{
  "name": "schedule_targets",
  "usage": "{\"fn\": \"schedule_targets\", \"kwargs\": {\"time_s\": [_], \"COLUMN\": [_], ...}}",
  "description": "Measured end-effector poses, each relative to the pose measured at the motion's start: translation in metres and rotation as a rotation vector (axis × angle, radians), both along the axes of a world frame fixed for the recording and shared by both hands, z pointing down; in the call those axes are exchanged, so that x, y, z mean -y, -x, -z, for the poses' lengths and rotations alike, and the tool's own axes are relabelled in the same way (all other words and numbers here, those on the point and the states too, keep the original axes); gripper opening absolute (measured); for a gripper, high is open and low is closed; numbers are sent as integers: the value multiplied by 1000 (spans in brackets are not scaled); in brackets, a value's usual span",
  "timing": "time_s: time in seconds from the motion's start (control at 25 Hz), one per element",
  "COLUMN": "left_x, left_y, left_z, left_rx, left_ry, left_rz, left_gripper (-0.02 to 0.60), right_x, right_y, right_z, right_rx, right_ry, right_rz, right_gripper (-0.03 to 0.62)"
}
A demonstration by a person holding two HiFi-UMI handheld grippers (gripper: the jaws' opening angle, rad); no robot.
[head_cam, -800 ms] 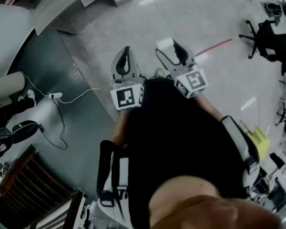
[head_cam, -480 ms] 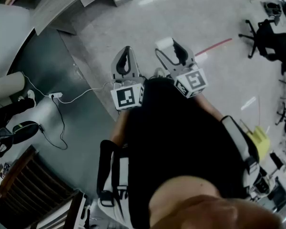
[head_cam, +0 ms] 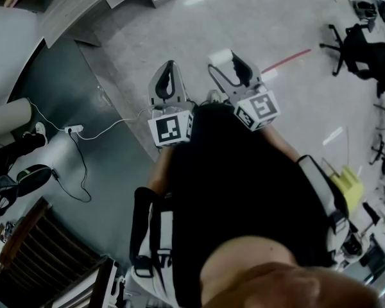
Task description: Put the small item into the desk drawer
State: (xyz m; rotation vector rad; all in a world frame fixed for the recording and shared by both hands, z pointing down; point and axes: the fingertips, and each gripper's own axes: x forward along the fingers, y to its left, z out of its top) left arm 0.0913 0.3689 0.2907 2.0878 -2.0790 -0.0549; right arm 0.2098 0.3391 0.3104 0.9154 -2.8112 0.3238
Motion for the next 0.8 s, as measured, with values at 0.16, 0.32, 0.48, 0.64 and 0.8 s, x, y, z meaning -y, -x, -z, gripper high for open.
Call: {"fn": "schedule_targets", "kwargs": {"time_s": [0.16, 0.32, 0.48, 0.64, 0.8], "left_x": [1, 1, -1, -3, -6], "left_y": [13, 30, 50, 72, 90], "left_z": [-3, -6, -9, -16, -22], "left_rx": [-7, -12, -15, -28, -31], "left_ry": [2, 9, 9, 17, 21], "left_rz": [-1, -1, -6, -17, -32], "left_gripper": [-2, -2, -2, -2, -2], "right_x": [3, 5, 3, -1, -6], "right_y": [10, 25, 45, 67, 82], "right_z": [-2, -3, -4, -8, -11], "right_rx": [0, -2, -6, -11, -14], "right_ry": [9, 6, 6, 7, 2], "right_rz": [-22, -29, -36, -47, -66], "right_gripper": [267, 267, 267, 267, 267]}}
